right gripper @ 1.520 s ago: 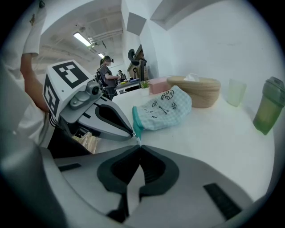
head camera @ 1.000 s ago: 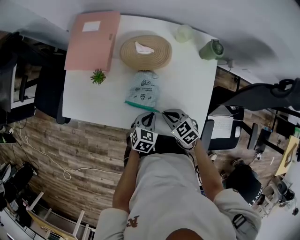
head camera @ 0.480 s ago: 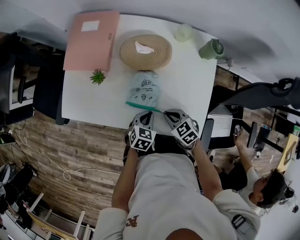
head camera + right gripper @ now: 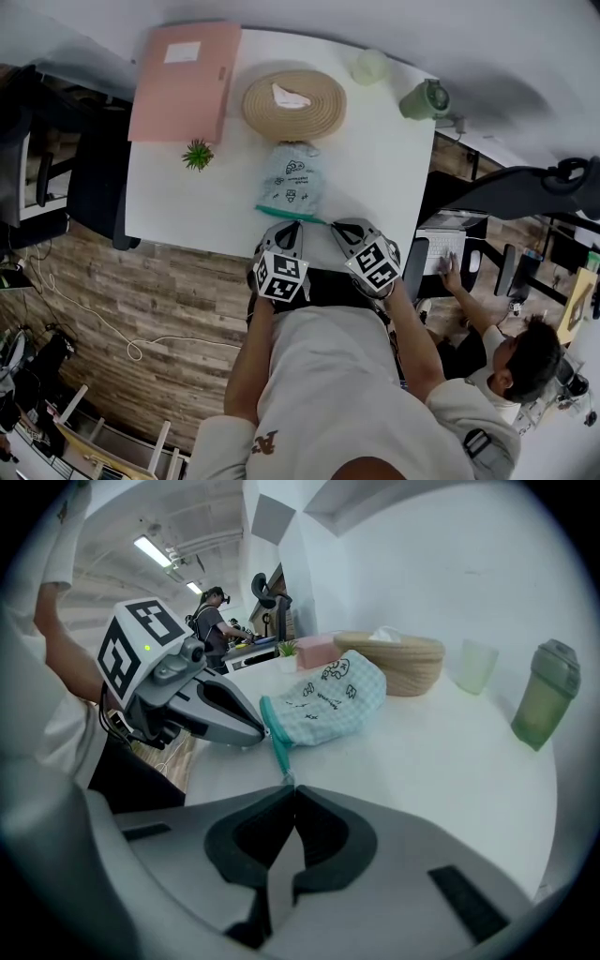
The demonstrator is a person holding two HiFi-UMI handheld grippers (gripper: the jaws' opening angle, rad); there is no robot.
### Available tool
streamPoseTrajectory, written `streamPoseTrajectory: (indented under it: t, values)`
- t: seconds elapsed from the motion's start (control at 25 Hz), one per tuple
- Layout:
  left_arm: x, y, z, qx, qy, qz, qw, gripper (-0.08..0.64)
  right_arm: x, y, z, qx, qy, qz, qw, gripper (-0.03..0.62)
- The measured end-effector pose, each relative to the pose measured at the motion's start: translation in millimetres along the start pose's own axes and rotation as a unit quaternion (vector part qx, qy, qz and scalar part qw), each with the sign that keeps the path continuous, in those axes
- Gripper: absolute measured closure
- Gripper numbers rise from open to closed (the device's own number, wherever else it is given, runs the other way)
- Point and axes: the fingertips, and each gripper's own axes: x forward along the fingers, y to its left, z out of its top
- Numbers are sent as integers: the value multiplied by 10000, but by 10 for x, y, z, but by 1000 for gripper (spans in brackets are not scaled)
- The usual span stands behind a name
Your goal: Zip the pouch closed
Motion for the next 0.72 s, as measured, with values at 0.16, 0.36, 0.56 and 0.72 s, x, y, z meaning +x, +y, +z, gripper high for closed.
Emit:
streamPoseTrajectory:
  t: [0.16, 0.36, 0.56, 0.72]
  values:
    - [-23, 32, 11, -7, -10, 47, 10000, 561, -4, -22, 18, -7, 27, -42, 10000, 591]
    - [-67, 153, -5, -103, -27, 134, 9999, 561, -14, -48, 6, 12, 44, -92, 9999, 591]
    - [-108, 235, -29, -156, -44, 207, 9997, 561, -6, -47, -13, 58, 54, -128, 9999, 591]
    - [-154, 347, -51, -232, -51, 280, 9993, 561, -11, -80, -63, 106, 150, -208, 9996, 591]
